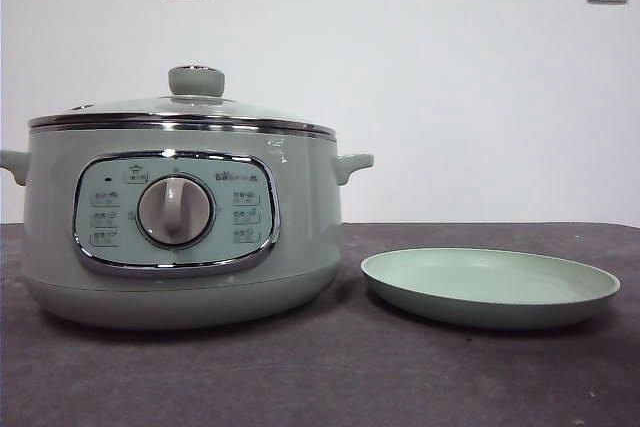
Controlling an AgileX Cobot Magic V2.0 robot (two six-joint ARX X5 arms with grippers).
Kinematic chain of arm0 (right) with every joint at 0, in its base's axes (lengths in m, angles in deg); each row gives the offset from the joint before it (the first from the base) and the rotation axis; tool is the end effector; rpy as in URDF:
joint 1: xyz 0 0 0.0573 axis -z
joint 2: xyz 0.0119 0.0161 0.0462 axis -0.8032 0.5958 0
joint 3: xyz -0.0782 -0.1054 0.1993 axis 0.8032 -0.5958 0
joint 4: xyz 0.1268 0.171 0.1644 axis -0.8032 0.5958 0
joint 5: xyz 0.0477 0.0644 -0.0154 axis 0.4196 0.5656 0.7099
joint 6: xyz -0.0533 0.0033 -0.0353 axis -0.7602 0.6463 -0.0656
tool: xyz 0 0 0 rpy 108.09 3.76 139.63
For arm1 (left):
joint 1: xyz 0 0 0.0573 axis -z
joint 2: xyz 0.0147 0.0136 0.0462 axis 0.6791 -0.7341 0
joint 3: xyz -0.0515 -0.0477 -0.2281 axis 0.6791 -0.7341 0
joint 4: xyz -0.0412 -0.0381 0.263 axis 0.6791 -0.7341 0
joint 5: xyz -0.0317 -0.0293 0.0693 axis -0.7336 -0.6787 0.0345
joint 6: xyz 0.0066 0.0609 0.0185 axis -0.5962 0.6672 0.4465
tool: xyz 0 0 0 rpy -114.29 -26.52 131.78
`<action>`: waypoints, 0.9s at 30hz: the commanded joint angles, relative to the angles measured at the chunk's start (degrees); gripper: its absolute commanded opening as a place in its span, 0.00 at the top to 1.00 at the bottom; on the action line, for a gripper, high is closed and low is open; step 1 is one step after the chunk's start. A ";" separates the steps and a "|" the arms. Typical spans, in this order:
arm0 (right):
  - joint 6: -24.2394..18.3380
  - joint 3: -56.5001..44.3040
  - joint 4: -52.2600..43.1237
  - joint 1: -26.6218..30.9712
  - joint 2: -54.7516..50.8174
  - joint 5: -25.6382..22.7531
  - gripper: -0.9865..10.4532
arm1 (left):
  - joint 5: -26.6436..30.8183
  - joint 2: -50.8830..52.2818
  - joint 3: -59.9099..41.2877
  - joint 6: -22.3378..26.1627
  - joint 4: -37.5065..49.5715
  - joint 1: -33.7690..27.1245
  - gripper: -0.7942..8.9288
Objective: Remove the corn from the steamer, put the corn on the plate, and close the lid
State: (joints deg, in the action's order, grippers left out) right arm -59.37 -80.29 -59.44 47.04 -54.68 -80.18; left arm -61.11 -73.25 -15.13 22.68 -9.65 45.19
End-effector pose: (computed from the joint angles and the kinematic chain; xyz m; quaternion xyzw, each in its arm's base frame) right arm 0.1537 0.0209 0.1465 0.0336 0.0986 0.0908 0.9904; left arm 0.1536 -0.0046 0.1489 -0.0296 0.0872 0.0023 0.9958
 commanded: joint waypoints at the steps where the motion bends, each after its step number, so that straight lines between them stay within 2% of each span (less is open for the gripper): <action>1: 19.93 -0.79 0.17 -0.07 0.02 0.13 0.91 | -5.55 0.15 -0.68 -12.37 -0.07 -0.17 0.92; 2: 25.49 -0.76 0.17 -0.07 0.02 0.13 0.91 | -8.24 0.15 -0.68 -16.50 -0.04 -0.17 0.92; 4: 33.77 -0.76 0.17 -0.04 0.02 0.07 0.91 | -13.16 0.15 -0.68 -21.70 0.26 -0.17 0.92; 5: 36.85 -0.76 0.17 -0.04 0.02 -0.04 0.91 | -15.08 0.15 -0.68 -22.99 0.55 -0.17 0.92; 7: 40.09 -0.76 0.17 -0.04 0.02 -0.11 0.91 | -16.52 0.15 -0.68 -24.37 1.57 -0.17 0.92; 13: 39.41 -0.17 0.20 -0.04 0.02 0.24 0.92 | -19.63 0.15 -0.63 -24.94 3.41 -0.17 0.93; 20: 33.20 5.14 0.96 -0.04 2.36 5.25 0.92 | -20.41 -0.04 4.42 -24.41 -0.09 -0.24 0.93; 24: 29.48 10.78 2.89 -0.04 7.80 6.34 0.92 | -20.41 -1.55 9.25 -21.24 -2.80 -0.24 0.93; 27: 25.35 16.02 4.57 -0.04 13.25 8.90 0.92 | -20.44 -4.85 13.29 -18.95 -4.46 -0.24 0.93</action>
State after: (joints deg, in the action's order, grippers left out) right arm -30.48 -65.54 -54.61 47.04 -42.55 -71.81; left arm -81.29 -77.25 -2.56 1.22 -13.95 45.16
